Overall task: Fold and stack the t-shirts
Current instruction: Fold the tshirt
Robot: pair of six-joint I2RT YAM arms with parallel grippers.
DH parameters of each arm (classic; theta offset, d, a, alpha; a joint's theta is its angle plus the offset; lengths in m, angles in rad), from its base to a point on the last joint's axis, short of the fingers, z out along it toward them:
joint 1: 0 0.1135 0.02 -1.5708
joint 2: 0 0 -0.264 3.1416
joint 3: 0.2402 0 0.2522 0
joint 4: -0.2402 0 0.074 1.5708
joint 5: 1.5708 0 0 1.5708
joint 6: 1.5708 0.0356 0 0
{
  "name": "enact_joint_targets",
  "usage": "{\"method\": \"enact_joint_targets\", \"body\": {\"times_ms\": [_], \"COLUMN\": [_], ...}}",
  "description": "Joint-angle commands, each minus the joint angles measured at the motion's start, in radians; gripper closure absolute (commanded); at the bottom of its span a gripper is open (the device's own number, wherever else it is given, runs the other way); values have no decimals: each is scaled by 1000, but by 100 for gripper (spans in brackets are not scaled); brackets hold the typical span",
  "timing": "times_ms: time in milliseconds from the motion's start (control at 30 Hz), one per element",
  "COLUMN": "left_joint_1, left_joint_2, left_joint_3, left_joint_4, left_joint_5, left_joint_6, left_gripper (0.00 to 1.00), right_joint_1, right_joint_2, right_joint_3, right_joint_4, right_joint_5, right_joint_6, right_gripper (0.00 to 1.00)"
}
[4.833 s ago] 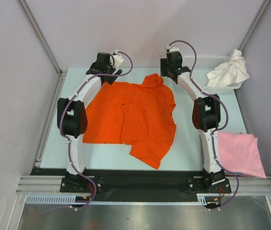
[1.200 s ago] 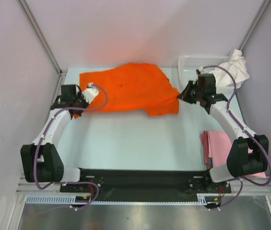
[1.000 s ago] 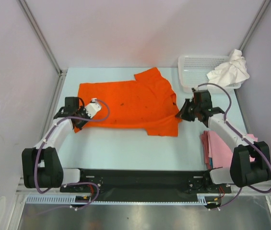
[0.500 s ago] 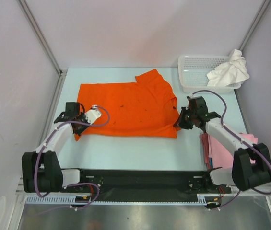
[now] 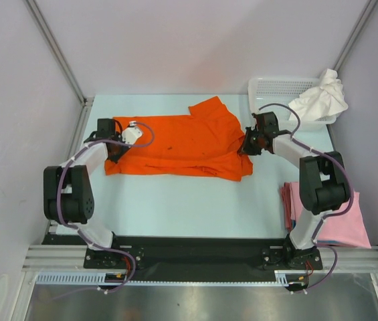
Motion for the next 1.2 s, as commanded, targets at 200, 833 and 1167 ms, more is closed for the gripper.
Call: {"method": "enact_joint_targets", "body": {"times_ms": [200,833,1167], "left_joint_1": [12,102,101], "left_joint_2": [114,120,157], "left_joint_3": [137,147,145], "left_joint_4": [71,-34,-23], "left_joint_5": [-89,-26,32], "left_joint_6": [-51,151,127], "left_gripper": [49,40,57], "right_joint_1": [-43,63,61], "right_joint_2": [154,-77,12], "right_joint_3": [185,-46,-48], "right_joint_4": [21,-162,-146], "right_joint_5": [16,109,50], "right_joint_6": [-53,-47,-6], "right_gripper": [63,57,59]}}
